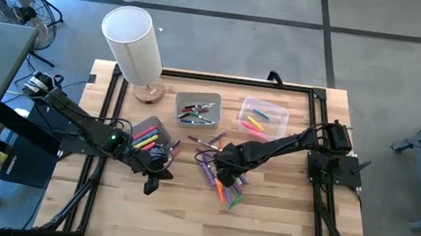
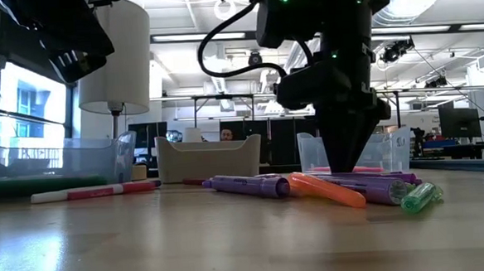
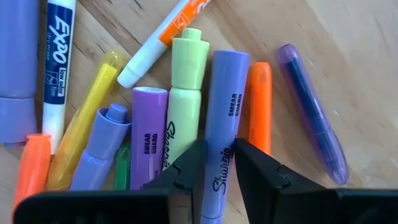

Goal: Pick & Place Markers
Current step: Put the purple highlighter pen into the black bin

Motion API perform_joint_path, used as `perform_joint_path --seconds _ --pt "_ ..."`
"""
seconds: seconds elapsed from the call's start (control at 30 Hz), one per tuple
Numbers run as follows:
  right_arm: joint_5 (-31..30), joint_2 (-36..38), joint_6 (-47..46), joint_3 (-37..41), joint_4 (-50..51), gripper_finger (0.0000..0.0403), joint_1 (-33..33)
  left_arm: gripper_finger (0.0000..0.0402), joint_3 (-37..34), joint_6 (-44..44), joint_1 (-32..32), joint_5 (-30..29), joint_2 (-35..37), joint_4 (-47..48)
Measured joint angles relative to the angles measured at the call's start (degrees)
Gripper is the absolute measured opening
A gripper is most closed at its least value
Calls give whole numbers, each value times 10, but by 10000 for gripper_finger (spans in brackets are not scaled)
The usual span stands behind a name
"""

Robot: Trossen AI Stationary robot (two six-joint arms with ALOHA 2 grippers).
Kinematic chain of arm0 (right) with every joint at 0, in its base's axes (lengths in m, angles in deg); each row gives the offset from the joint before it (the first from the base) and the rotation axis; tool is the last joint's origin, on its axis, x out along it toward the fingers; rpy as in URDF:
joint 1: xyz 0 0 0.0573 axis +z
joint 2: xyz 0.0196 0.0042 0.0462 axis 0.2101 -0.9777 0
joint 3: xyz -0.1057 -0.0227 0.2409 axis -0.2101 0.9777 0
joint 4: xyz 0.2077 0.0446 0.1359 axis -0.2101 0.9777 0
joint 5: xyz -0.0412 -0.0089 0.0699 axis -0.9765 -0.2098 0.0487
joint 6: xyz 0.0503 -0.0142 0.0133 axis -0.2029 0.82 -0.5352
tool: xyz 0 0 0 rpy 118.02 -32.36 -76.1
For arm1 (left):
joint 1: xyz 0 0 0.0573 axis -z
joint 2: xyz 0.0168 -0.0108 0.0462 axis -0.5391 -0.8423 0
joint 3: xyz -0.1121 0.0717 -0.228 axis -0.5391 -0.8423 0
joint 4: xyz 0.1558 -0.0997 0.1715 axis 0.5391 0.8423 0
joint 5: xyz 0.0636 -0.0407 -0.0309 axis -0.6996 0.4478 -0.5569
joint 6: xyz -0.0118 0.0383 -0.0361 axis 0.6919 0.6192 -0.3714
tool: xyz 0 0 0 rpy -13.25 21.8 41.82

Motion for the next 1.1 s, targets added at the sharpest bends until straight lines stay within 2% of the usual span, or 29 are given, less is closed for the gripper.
perform_joint_path --seconds 0.53,0.73,0.93,1.1 --pt "-15 -1 6 2 -29 74 0 0 0 0 0 0 0 0" --pt "2 4 -13 45 -87 74 -1 0 0 1 0 0 0 -1" --pt "-8 3 -13 53 -92 74 6 0 0 2 0 0 0 -1" --pt "-20 3 -14 53 -94 51 13 0 0 2 0 0 0 -1"
